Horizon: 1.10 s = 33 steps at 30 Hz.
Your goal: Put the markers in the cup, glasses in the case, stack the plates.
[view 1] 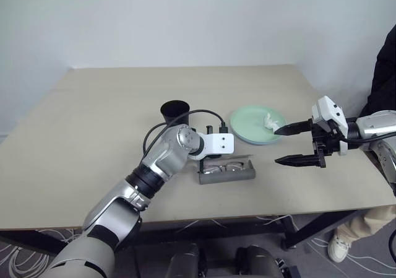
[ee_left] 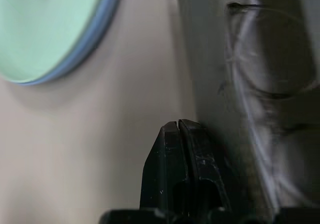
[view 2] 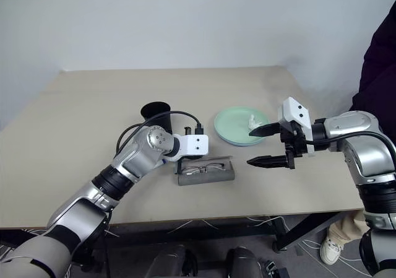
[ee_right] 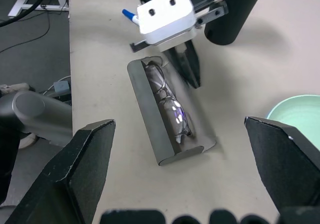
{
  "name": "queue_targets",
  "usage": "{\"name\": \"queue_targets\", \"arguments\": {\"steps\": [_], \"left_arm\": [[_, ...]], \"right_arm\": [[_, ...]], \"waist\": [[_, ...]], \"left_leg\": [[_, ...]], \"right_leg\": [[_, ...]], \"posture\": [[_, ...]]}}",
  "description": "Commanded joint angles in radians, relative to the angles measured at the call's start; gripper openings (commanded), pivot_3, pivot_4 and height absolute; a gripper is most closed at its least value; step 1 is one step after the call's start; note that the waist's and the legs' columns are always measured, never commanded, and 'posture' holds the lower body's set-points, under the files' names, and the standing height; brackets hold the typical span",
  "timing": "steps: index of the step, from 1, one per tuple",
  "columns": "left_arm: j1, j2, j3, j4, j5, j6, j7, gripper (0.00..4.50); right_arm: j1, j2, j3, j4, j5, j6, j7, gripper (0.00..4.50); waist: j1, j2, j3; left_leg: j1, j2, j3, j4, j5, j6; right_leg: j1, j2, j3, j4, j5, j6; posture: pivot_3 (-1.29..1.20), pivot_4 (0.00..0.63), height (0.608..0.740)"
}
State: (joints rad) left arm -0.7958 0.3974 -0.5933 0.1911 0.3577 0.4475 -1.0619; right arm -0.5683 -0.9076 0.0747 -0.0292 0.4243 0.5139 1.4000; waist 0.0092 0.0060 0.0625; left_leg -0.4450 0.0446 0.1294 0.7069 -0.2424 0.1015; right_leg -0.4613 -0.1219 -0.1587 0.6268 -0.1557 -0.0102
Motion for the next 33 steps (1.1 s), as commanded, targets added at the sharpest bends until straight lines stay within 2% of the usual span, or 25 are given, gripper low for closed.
{"name": "queue_targets", "arguments": {"steps": [1, 15, 21, 25, 28, 33], "left_arm": [[0.015, 0.015, 0.007, -0.087, -0.004, 0.026, -0.023, 0.02], [0.094, 0.054, 0.031, -0.245, -0.017, 0.126, -0.024, 0.02], [0.147, 0.102, 0.224, -0.304, -0.179, 0.144, -0.026, 0.02], [0.225, 0.150, 0.404, -0.337, -0.327, 0.100, -0.033, 0.02], [0.269, 0.198, 0.450, -0.342, -0.375, 0.062, -0.040, 0.02], [0.345, 0.338, 0.516, -0.259, -0.461, 0.116, -0.125, 0.02]], "right_arm": [[-0.022, -0.004, -0.018, -0.009, 0.008, -0.015, 0.009, 4.50], [-0.032, -0.008, -0.010, 0.012, 0.000, -0.026, 0.030, 4.50], [-0.021, -0.013, -0.012, 0.015, -0.001, -0.027, 0.031, 4.50], [-0.019, -0.010, -0.013, 0.018, 0.002, -0.023, 0.028, 4.50], [-0.020, -0.008, -0.012, 0.020, 0.007, -0.016, 0.029, 4.50], [-0.025, 0.000, -0.003, 0.031, 0.005, -0.017, 0.031, 4.50]], "waist": [[0.000, 0.000, 0.000], [0.000, 0.000, 0.000], [0.000, 0.000, 0.000], [0.000, 0.000, 0.000], [0.000, 0.000, 0.000], [0.000, 0.001, 0.000]], "left_leg": [[0.000, 0.000, 0.000, 0.000, 0.000, 0.000], [0.000, 0.000, 0.000, 0.000, 0.000, 0.000], [0.000, 0.000, -0.001, 0.000, 0.000, 0.000], [0.000, 0.000, -0.001, 0.000, 0.000, 0.000], [0.000, 0.000, 0.000, 0.000, 0.000, 0.000], [0.000, 0.000, 0.000, 0.000, 0.000, 0.000]], "right_leg": [[0.000, 0.000, 0.000, 0.000, 0.000, 0.000], [0.000, 0.000, 0.000, 0.000, 0.000, 0.000], [0.000, 0.000, 0.000, 0.000, 0.000, 0.000], [0.000, 0.000, 0.000, 0.000, 0.000, 0.000], [0.000, 0.000, 0.000, 0.000, 0.000, 0.000], [0.000, 0.000, 0.000, 0.000, 0.000, 0.000]], "posture": [[0.00, 0.000, 0.704], [0.00, 0.000, 0.704], [0.00, 0.000, 0.704], [0.00, 0.000, 0.704], [0.00, 0.000, 0.704], [0.00, 0.000, 0.704]]}}
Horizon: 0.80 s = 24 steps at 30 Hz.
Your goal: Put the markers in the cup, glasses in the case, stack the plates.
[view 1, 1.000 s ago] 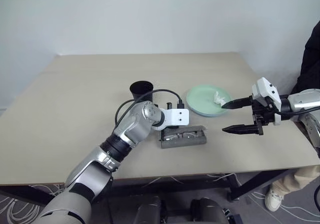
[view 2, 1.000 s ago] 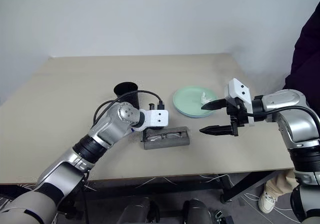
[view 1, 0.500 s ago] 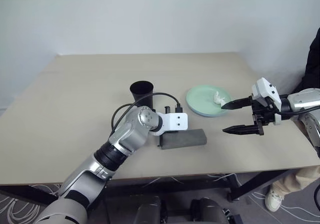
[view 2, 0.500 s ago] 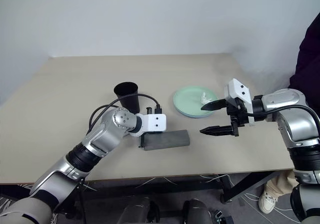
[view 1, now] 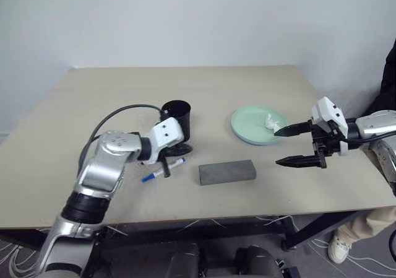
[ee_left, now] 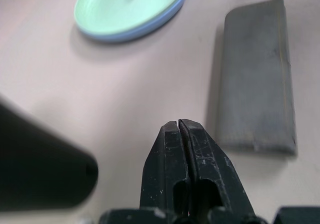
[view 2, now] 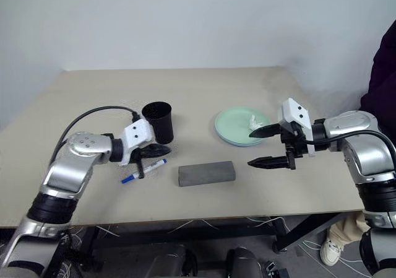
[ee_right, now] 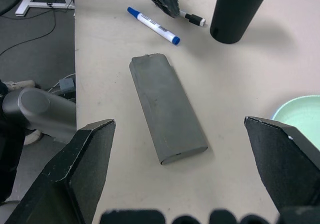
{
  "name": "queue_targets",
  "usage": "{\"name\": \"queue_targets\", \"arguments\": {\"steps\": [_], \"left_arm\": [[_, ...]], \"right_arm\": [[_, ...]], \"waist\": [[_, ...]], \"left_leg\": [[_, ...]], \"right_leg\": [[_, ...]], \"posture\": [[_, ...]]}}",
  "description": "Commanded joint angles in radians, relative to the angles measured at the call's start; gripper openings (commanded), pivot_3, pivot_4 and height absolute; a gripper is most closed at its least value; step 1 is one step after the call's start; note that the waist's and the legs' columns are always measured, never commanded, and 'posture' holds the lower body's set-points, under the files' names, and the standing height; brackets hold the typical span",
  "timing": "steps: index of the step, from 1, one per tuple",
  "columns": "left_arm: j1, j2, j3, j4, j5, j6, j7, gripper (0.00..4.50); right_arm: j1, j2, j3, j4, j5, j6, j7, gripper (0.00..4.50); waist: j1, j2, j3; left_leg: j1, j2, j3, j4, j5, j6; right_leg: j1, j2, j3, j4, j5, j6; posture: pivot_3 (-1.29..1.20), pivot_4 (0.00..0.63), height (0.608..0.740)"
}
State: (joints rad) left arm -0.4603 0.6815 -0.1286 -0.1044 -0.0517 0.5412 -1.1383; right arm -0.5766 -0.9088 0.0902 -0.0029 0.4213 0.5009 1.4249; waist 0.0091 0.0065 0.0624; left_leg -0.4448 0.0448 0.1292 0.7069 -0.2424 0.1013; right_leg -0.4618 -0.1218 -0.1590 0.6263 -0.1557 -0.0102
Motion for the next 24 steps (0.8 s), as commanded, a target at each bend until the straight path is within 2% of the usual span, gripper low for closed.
{"name": "queue_targets", "arguments": {"steps": [1, 4, 12, 15, 19, 24], "left_arm": [[0.007, 0.065, 0.055, 0.063, -0.069, 0.034, -0.056, 0.02], [-0.006, 0.083, 0.057, 0.137, -0.103, 0.038, -0.076, 0.62], [-0.035, 0.107, 0.043, 0.221, -0.133, 0.033, -0.099, 3.40], [-0.050, 0.104, 0.014, 0.257, -0.095, -0.018, -0.077, 4.42], [-0.074, 0.105, -0.027, 0.293, -0.048, -0.032, -0.051, 4.49], [-0.132, 0.112, -0.101, 0.324, -0.015, -0.030, -0.101, 4.49]], "right_arm": [[-0.019, 0.002, -0.016, 0.006, 0.008, -0.004, 0.007, 4.50], [-0.029, 0.009, -0.009, 0.014, 0.006, -0.005, 0.007, 4.50], [-0.032, 0.018, -0.006, 0.018, 0.003, -0.007, 0.004, 4.50], [-0.026, 0.020, -0.009, 0.009, 0.005, -0.005, -0.002, 4.50], [-0.024, 0.021, -0.011, 0.007, 0.007, -0.004, -0.006, 4.50], [-0.024, 0.026, -0.010, 0.007, 0.005, -0.006, -0.009, 4.50]], "waist": [[0.000, 0.001, 0.000], [0.001, 0.001, 0.000], [0.000, 0.000, 0.000], [0.000, 0.000, 0.000], [0.000, 0.000, 0.000], [0.001, 0.000, 0.000]], "left_leg": [[0.000, 0.000, 0.000, 0.000, 0.000, 0.000], [0.000, 0.000, 0.000, 0.000, 0.000, 0.000], [-0.001, 0.000, 0.001, -0.001, 0.000, 0.000], [-0.001, 0.000, 0.001, -0.002, 0.000, 0.000], [0.000, 0.000, 0.001, -0.003, 0.000, -0.001], [-0.001, 0.000, 0.001, -0.003, 0.000, -0.001]], "right_leg": [[0.000, 0.000, 0.000, 0.000, 0.000, 0.000], [0.000, 0.000, 0.000, 0.000, 0.000, 0.000], [-0.001, -0.001, 0.001, -0.001, 0.000, 0.000], [-0.002, 0.000, 0.000, -0.001, 0.000, 0.000], [-0.002, 0.000, 0.000, -0.001, 0.000, 0.000], [-0.002, 0.000, 0.001, -0.001, 0.000, 0.000]], "posture": [[0.00, 0.000, 0.704], [0.00, 0.000, 0.704], [0.00, 0.000, 0.704], [0.00, 0.000, 0.704], [0.00, 0.000, 0.704], [0.00, 0.000, 0.704]]}}
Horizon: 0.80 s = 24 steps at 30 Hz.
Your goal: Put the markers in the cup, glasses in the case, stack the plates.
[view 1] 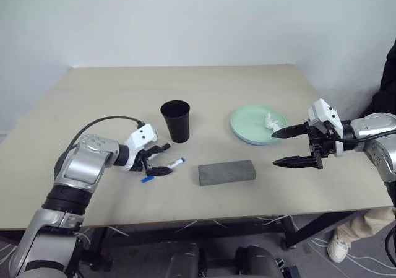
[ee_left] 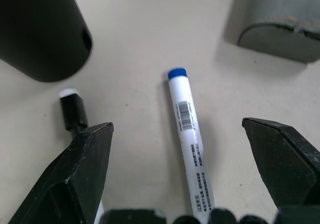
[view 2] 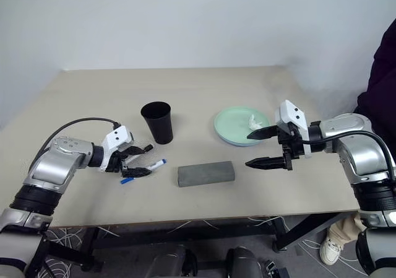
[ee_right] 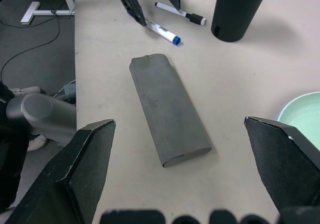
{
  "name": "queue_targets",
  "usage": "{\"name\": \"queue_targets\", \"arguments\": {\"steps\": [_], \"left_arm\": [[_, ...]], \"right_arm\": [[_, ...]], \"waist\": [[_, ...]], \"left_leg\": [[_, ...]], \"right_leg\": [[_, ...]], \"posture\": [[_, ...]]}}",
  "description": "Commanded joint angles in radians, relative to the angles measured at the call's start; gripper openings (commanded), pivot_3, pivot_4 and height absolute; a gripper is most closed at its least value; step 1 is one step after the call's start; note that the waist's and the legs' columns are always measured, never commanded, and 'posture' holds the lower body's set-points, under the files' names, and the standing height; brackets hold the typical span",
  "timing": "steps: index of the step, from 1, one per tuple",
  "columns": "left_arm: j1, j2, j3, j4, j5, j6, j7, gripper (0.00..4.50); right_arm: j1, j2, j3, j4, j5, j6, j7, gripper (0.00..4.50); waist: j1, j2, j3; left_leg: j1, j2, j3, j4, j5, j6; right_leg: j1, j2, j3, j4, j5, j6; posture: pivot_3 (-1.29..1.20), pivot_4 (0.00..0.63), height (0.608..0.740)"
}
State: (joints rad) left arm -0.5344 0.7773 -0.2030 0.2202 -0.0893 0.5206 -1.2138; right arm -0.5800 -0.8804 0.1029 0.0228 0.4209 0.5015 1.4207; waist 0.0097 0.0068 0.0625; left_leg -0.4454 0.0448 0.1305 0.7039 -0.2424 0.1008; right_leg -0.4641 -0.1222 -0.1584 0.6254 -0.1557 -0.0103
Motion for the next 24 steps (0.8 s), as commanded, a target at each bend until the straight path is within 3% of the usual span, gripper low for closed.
{"name": "queue_targets", "arguments": {"steps": [1, 17, 21, 24], "left_arm": [[-0.072, 0.016, -0.044, 0.006, 0.036, -0.016, -0.031, 4.49], [-0.187, -0.039, -0.182, 0.127, 0.138, -0.021, -0.087, 4.49], [-0.194, -0.048, -0.206, 0.135, 0.154, -0.015, -0.109, 3.58], [-0.192, -0.049, -0.222, 0.140, 0.169, -0.011, -0.114, 2.58]], "right_arm": [[-0.021, -0.001, -0.021, -0.019, 0.005, -0.007, -0.006, 4.50], [-0.016, 0.013, -0.028, -0.038, 0.014, -0.004, -0.026, 4.50], [-0.020, 0.017, -0.025, -0.037, 0.015, -0.004, -0.028, 4.50], [-0.023, 0.022, -0.022, -0.038, 0.014, -0.003, -0.028, 4.50]], "waist": [[0.000, 0.000, 0.000], [0.000, 0.000, 0.000], [0.000, 0.000, 0.000], [0.000, 0.000, 0.000]], "left_leg": [[0.000, 0.000, 0.000, 0.000, 0.000, 0.000], [0.000, 0.000, 0.000, 0.000, 0.000, 0.000], [0.000, 0.000, 0.000, 0.000, 0.000, 0.000], [0.000, 0.000, 0.000, 0.000, 0.000, 0.000]], "right_leg": [[0.000, 0.000, 0.000, 0.000, 0.000, 0.000], [0.000, 0.000, 0.000, 0.000, 0.000, 0.000], [0.000, 0.000, 0.000, 0.000, 0.000, 0.000], [0.000, 0.000, 0.000, 0.000, 0.000, 0.000]], "posture": [[0.00, 0.000, 0.704], [0.00, 0.000, 0.704], [0.00, 0.000, 0.704], [0.00, 0.000, 0.704]]}}
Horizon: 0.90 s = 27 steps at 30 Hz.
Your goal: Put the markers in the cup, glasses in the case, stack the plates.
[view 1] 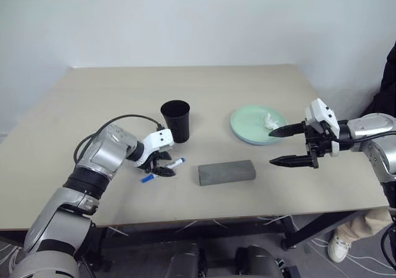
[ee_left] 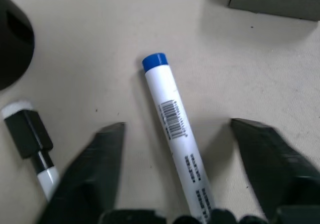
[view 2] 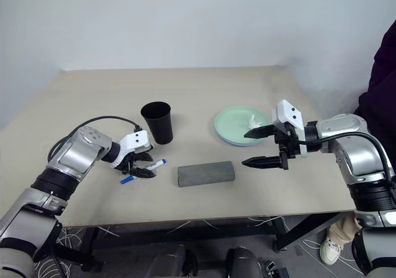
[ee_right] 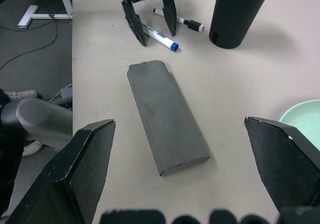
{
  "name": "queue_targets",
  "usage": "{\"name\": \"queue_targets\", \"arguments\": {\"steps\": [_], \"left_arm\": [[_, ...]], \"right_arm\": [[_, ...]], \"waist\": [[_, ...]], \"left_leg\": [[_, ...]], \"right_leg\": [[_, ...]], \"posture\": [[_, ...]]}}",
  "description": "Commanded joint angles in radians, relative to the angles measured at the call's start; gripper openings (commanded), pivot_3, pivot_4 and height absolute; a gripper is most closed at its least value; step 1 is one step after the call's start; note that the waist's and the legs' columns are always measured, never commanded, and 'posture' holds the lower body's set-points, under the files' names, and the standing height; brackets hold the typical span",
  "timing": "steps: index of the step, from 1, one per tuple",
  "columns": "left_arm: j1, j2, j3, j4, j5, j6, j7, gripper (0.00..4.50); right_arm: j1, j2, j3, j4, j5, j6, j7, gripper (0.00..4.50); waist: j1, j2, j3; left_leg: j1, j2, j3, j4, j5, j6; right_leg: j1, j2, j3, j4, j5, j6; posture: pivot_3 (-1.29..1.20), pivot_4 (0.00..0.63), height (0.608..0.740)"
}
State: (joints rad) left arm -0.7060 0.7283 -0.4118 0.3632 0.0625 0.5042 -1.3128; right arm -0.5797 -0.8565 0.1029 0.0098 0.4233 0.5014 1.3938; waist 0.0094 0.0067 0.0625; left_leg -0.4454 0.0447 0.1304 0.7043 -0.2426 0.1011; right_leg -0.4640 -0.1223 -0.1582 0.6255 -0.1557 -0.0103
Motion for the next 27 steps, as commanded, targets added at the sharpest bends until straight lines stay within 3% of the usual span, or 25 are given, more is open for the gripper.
{"name": "queue_targets", "arguments": {"steps": [1, 7, 12, 18, 23, 27], "left_arm": [[-0.019, 0.001, -0.015, -0.003, 0.022, 0.007, -0.015, 2.17], [-0.005, 0.007, -0.016, -0.024, 0.024, 0.022, -0.022, 0.18], [-0.014, 0.004, 0.054, -0.110, -0.050, 0.052, -0.038, 0.18], [-0.122, -0.050, 0.258, -0.274, -0.339, 0.254, -0.087, 0.18], [-0.244, -0.151, 0.376, -0.158, -0.376, 0.247, 0.101, 0.18], [-0.305, -0.243, 0.468, 0.048, -0.324, 0.019, 0.337, 0.18]], "right_arm": [[-0.024, 0.000, -0.021, -0.025, 0.010, -0.003, -0.002, 4.50], [-0.027, 0.004, -0.020, -0.024, 0.008, -0.005, 0.000, 4.50], [-0.031, 0.004, -0.021, -0.024, 0.009, -0.004, 0.001, 4.50], [-0.040, 0.008, -0.019, -0.019, 0.007, -0.005, 0.002, 4.50], [-0.048, 0.015, -0.015, -0.015, 0.005, -0.008, 0.004, 4.50], [-0.055, 0.022, -0.014, -0.015, 0.007, -0.005, 0.003, 4.50]], "waist": [[0.000, 0.000, 0.000], [0.000, 0.000, 0.000], [0.000, 0.000, 0.000], [0.000, -0.001, 0.001], [0.000, 0.000, 0.000], [-0.001, 0.000, 0.000]], "left_leg": [[0.000, 0.000, 0.000, 0.000, 0.000, 0.000], [0.000, 0.000, 0.000, 0.000, 0.000, 0.000], [0.000, 0.000, 0.000, 0.000, 0.000, 0.000], [-0.001, 0.000, -0.001, 0.001, 0.000, 0.000], [0.001, 0.000, -0.001, 0.002, 0.000, 0.000], [0.001, 0.000, -0.001, 0.003, 0.001, 0.000]], "right_leg": [[0.000, 0.000, 0.000, 0.000, 0.000, 0.000], [0.000, 0.000, 0.000, 0.000, 0.000, 0.000], [0.000, 0.000, 0.000, 0.000, 0.000, 0.000], [0.000, 0.000, 0.000, 0.000, 0.000, 0.000], [0.003, 0.001, 0.000, 0.000, 0.000, 0.000], [0.004, 0.002, 0.000, 0.004, 0.000, 0.000]], "posture": [[0.00, 0.000, 0.704], [0.00, 0.000, 0.704], [0.00, 0.000, 0.704], [0.00, 0.000, 0.704], [0.00, 0.000, 0.704], [0.00, 0.000, 0.704]]}}
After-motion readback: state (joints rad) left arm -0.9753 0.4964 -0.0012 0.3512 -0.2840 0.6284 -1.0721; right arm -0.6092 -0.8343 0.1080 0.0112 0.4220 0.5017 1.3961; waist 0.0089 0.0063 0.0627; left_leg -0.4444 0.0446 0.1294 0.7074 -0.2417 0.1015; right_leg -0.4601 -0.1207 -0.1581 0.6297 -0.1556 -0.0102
